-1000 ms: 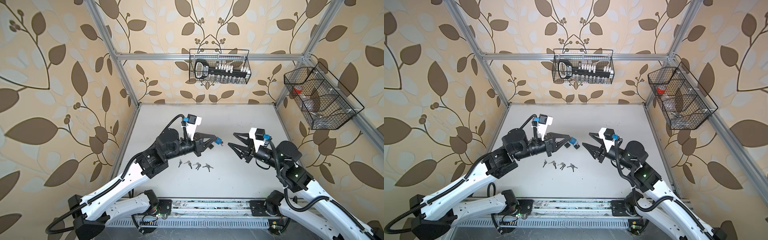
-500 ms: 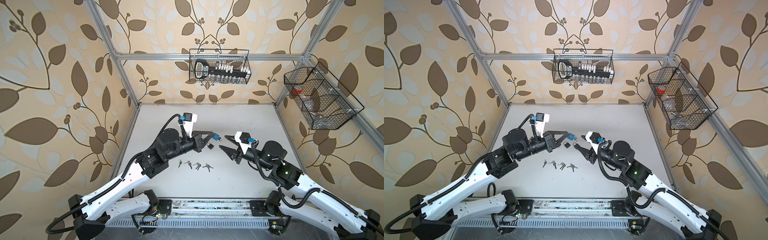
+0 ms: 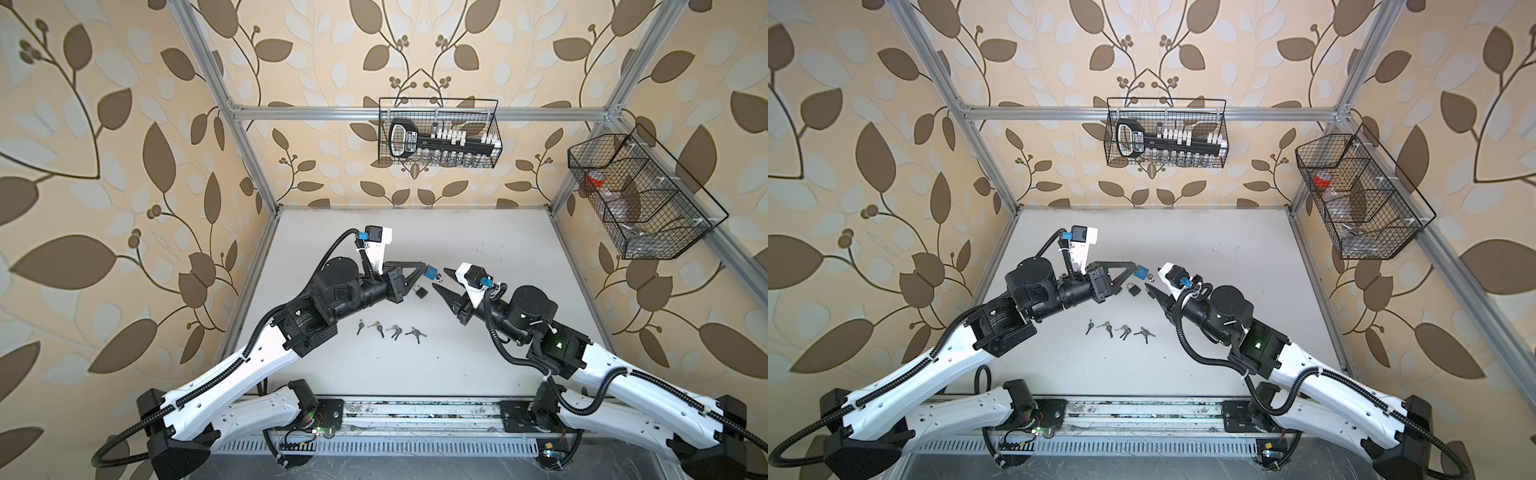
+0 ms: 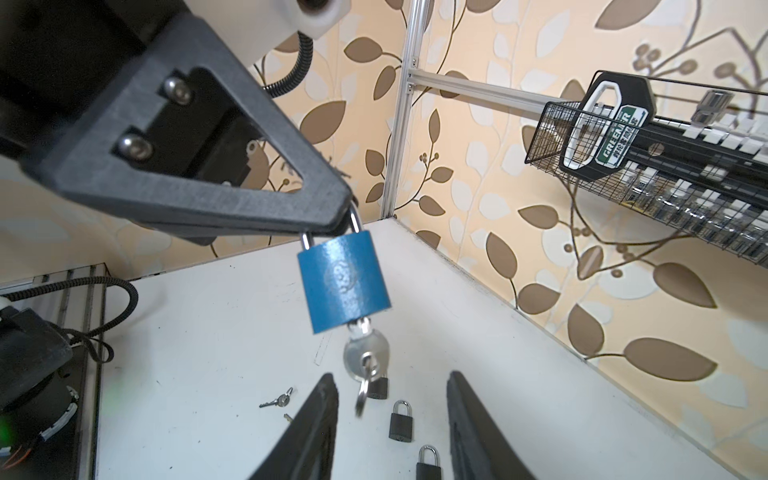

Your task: Lock with the key

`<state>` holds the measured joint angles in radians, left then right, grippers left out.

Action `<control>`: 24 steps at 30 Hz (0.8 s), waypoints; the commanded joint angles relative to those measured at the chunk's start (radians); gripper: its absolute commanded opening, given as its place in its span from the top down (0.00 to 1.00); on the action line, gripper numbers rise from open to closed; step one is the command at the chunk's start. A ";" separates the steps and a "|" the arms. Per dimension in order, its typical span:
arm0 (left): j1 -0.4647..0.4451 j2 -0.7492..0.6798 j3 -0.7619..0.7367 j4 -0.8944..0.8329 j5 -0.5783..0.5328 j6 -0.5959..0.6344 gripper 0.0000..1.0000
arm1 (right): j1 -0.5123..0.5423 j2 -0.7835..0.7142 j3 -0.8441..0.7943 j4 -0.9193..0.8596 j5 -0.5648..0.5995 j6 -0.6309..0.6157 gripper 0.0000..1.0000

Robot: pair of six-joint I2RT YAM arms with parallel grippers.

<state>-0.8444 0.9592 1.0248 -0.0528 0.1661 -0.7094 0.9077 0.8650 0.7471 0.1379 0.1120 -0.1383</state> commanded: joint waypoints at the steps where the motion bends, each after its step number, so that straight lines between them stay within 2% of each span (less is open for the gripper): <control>1: -0.002 -0.020 -0.006 0.037 -0.025 -0.002 1.00 | 0.005 -0.008 0.036 0.035 0.014 0.007 0.58; 4: -0.002 -0.017 -0.005 0.038 -0.024 -0.002 1.00 | 0.004 -0.005 0.037 0.036 0.015 0.011 0.61; 9: -0.003 -0.016 -0.004 0.036 -0.024 -0.002 1.00 | 0.003 -0.001 0.040 0.033 0.018 0.020 0.74; 24: -0.002 -0.016 0.000 0.030 -0.030 -0.001 1.00 | 0.003 -0.003 0.045 0.009 0.010 0.031 0.99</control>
<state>-0.8440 0.9592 1.0248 -0.0498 0.1463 -0.7101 0.9089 0.8654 0.7521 0.1471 0.1123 -0.1150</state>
